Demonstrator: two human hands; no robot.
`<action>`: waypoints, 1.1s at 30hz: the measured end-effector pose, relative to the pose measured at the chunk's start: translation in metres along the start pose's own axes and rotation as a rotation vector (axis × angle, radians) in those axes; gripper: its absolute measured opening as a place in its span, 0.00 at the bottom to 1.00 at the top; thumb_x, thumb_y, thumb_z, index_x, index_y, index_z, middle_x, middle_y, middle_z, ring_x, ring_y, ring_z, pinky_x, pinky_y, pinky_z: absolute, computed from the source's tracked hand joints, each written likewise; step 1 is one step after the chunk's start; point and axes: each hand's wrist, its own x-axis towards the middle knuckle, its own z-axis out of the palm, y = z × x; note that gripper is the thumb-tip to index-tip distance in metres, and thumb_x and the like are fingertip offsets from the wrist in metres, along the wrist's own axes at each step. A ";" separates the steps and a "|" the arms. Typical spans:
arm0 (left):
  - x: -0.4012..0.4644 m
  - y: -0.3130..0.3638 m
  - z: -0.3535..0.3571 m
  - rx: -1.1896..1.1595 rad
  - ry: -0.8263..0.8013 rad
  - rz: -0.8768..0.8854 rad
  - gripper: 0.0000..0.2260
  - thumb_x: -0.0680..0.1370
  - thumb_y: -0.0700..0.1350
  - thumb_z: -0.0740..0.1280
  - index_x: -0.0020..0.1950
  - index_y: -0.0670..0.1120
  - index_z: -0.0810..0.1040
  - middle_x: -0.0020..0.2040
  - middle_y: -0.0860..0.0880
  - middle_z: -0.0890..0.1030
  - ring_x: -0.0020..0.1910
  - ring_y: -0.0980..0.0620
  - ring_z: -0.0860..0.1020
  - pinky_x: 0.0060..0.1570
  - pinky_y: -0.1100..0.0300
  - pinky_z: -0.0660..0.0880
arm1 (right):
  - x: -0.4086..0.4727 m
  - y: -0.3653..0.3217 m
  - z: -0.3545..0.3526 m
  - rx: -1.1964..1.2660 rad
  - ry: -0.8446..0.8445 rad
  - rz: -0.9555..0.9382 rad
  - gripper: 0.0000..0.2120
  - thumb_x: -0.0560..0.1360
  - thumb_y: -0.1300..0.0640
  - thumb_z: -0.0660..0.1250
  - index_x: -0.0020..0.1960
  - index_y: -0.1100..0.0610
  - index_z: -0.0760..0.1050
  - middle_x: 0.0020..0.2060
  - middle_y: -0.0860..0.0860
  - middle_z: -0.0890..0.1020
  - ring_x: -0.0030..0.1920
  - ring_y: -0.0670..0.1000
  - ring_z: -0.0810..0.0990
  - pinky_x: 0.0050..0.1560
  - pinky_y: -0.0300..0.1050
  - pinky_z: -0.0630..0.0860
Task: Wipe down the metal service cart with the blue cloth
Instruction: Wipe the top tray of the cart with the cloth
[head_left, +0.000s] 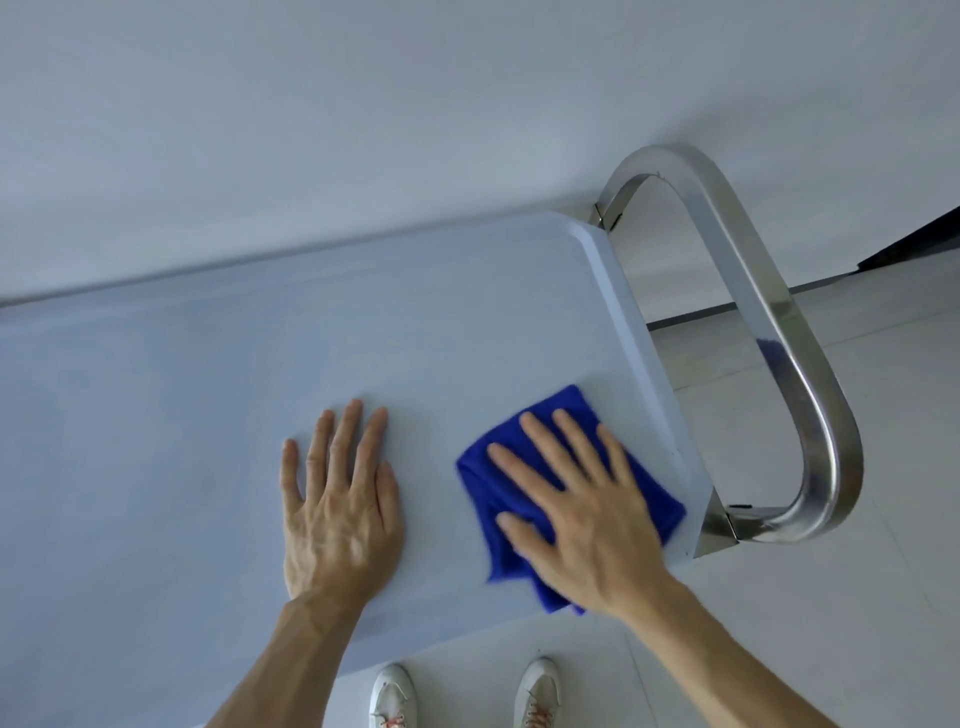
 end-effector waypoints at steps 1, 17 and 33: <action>0.000 0.000 0.001 0.002 -0.004 -0.001 0.24 0.82 0.49 0.50 0.78 0.51 0.62 0.79 0.50 0.62 0.79 0.49 0.57 0.77 0.42 0.50 | 0.002 0.017 -0.003 -0.016 0.008 0.037 0.29 0.80 0.34 0.53 0.79 0.38 0.56 0.80 0.46 0.57 0.80 0.54 0.53 0.75 0.63 0.57; 0.001 -0.005 0.005 0.024 0.008 0.046 0.24 0.82 0.49 0.49 0.79 0.50 0.62 0.79 0.49 0.62 0.79 0.47 0.57 0.76 0.39 0.53 | 0.087 -0.019 0.000 -0.028 -0.007 -0.099 0.30 0.80 0.34 0.53 0.79 0.39 0.55 0.81 0.48 0.56 0.81 0.56 0.51 0.75 0.66 0.54; 0.002 -0.008 0.007 0.022 -0.006 0.051 0.23 0.83 0.49 0.50 0.79 0.50 0.61 0.79 0.49 0.62 0.79 0.46 0.56 0.76 0.39 0.52 | 0.199 -0.023 -0.005 0.001 0.015 0.167 0.31 0.78 0.33 0.53 0.79 0.41 0.56 0.80 0.51 0.56 0.80 0.60 0.52 0.75 0.69 0.51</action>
